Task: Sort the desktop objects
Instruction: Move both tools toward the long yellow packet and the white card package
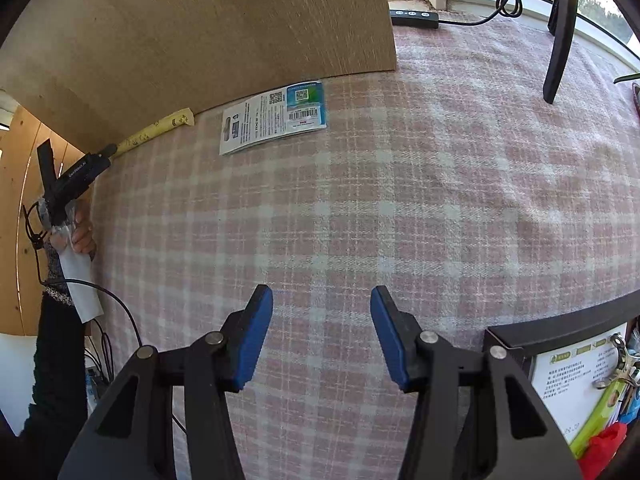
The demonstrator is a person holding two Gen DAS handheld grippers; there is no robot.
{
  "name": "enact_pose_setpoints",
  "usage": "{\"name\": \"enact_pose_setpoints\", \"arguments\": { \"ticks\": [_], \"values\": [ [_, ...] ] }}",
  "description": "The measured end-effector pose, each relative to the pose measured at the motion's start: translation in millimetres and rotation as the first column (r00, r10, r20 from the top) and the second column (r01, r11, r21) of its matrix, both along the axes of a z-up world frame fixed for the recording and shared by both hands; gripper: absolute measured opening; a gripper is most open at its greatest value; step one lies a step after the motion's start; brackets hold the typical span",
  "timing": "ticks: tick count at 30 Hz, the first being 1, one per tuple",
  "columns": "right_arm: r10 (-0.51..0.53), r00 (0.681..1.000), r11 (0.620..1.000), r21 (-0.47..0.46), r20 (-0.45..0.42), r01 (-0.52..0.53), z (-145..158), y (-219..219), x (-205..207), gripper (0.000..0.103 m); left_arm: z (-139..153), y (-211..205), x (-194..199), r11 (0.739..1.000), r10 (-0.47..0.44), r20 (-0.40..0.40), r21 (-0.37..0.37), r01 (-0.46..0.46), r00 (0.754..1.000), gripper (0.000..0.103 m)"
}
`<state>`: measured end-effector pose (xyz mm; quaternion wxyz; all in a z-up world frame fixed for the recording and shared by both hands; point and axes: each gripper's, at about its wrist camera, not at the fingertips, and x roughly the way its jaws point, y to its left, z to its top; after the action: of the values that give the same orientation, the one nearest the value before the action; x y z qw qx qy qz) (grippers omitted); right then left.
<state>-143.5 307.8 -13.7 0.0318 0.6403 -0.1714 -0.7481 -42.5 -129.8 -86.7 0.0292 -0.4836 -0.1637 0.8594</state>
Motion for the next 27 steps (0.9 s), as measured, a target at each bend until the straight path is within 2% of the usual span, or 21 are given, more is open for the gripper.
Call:
{"name": "enact_pose_setpoints", "arguments": {
  "ticks": [3,7,12,16,21,22,24,27],
  "values": [
    [-0.002,1.0,1.0,-0.003,0.002,0.002,-0.5,-1.2,-0.8,0.05,-1.7,8.8,2.1,0.998,-0.047,0.012,0.035,0.046,0.999,0.053],
    [0.001,1.0,1.0,0.0,0.003,-0.001,-1.0,-1.2,-0.3,0.05,-4.0,38.0,4.4,0.992,-0.128,0.027,-0.006,0.128,0.991,0.053],
    [-0.011,1.0,1.0,0.003,-0.002,0.011,-1.8,4.0,1.1,0.05,-7.2,84.1,12.5,0.968,-0.247,0.051,-0.034,0.249,0.968,0.053],
    [-0.023,1.0,1.0,0.01,-0.007,0.023,-2.9,10.2,0.4,0.05,-9.3,117.7,33.3,0.934,-0.348,0.075,-0.057,0.352,0.935,0.053],
    [-0.029,1.0,1.0,0.012,-0.011,0.029,-5.7,15.3,-5.7,0.05,-7.6,159.7,70.9,0.864,-0.485,0.119,-0.086,0.496,0.866,0.053],
    [-0.028,0.999,1.0,0.011,-0.014,0.028,-5.7,15.5,-7.7,0.05,-3.9,167.1,78.2,0.849,-0.5,0.122,-0.129,0.513,0.857,0.053],
    [-0.024,0.999,1.0,0.006,-0.025,0.024,-5.0,15.6,-12.1,0.05,6.0,172.7,84.7,0.839,-0.484,0.111,-0.224,0.497,0.868,0.053],
    [-0.032,0.999,0.999,-0.005,-0.041,0.032,-4.0,12.1,-22.5,0.05,23.1,199.6,77.2,0.846,-0.463,0.083,-0.254,0.468,0.882,0.054]
  ]
}}
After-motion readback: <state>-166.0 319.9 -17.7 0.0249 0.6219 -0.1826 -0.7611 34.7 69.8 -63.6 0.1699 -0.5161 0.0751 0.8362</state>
